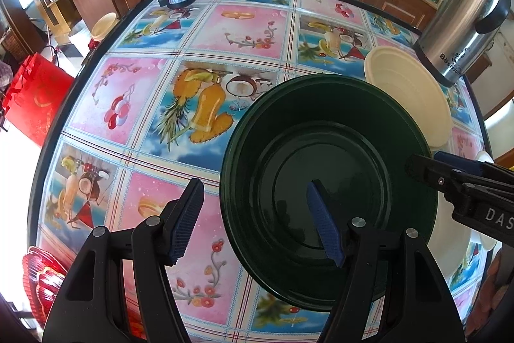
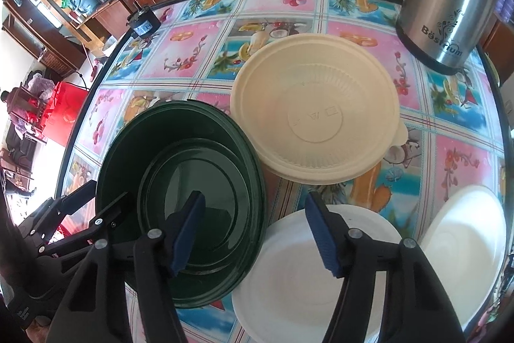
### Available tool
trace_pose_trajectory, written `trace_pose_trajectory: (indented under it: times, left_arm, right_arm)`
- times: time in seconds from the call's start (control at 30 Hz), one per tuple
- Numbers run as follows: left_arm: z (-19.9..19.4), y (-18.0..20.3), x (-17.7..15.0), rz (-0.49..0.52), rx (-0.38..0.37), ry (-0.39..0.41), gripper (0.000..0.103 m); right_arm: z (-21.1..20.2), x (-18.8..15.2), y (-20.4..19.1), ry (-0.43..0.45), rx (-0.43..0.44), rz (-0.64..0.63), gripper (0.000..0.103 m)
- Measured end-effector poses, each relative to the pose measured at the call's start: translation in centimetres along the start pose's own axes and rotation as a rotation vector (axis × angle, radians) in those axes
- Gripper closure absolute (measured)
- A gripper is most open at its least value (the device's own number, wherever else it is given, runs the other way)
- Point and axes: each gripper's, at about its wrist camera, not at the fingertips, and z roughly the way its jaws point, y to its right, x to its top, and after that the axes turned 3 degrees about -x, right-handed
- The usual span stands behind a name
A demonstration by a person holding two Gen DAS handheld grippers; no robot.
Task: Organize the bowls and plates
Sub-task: 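Close the left gripper on the green basin rim while the right gripper also clamps it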
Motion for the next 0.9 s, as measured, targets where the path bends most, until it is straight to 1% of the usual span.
trace_pose_trajectory:
  times: [0.03,0.07,0.23,0.3,0.33,0.37,0.4,0.47,0.57,0.63,0.77,0.8,0.83,0.87,0.9]
  left_arm:
    - [0.1,0.0,0.0,-0.004,-0.001,-0.002,0.036]
    - [0.3,-0.1,0.1,-0.009,-0.003,-0.008,0.036]
    - [0.7,0.1,0.1,-0.009,-0.007,-0.022,0.036]
    - [0.7,0.1,0.1,-0.005,-0.008,-0.013,0.036]
    - [0.7,0.1,0.1,-0.005,-0.012,-0.008,0.036]
    - [0.6,0.0,0.1,-0.007,-0.020,-0.006,0.039]
    - [0.7,-0.1,0.1,-0.006,-0.028,-0.009,0.043]
    - [0.8,-0.1,0.1,0.005,-0.024,-0.017,0.050]
    - [0.6,-0.4,0.1,0.012,-0.010,-0.007,0.063]
    - [0.6,-0.7,0.1,0.012,-0.013,-0.010,0.067]
    - [0.4,-1.0,-0.1,0.020,-0.018,-0.011,0.068]
    - [0.2,-1.1,-0.2,0.020,-0.020,-0.010,0.069]
    - [0.1,-1.2,-0.2,0.022,-0.019,-0.008,0.074]
    - [-0.1,-1.4,-0.3,0.021,-0.023,-0.008,0.076]
    - [-0.1,-1.6,-0.4,0.017,-0.032,-0.012,0.076]
  right_arm:
    - [0.1,0.0,0.0,-0.003,-0.002,-0.003,0.046]
    - [0.2,0.0,-0.1,-0.005,-0.002,-0.005,0.052]
    - [0.4,0.1,0.0,-0.006,0.005,0.000,0.059]
    - [0.5,0.0,0.0,-0.008,0.015,0.004,0.071]
    - [0.6,0.0,0.0,-0.013,0.022,0.005,0.075]
    - [0.6,0.0,0.0,-0.015,0.027,0.006,0.082]
    - [0.6,-0.1,-0.1,-0.015,0.030,0.006,0.087]
    - [0.5,-0.1,0.0,-0.011,0.035,0.006,0.091]
    - [0.3,-0.2,0.0,-0.005,0.026,0.003,0.092]
    - [0.2,-0.3,0.1,-0.006,0.027,0.007,0.092]
    - [-0.4,-0.6,-0.1,0.010,0.030,0.015,0.092]
    - [-0.6,-0.8,-0.2,0.016,0.026,0.012,0.092]
    - [-0.7,-0.9,-0.3,0.020,0.024,0.011,0.092]
    - [-0.9,-1.0,-0.4,0.024,0.021,0.012,0.092]
    - [-1.1,-1.2,-0.3,0.027,0.024,0.017,0.092]
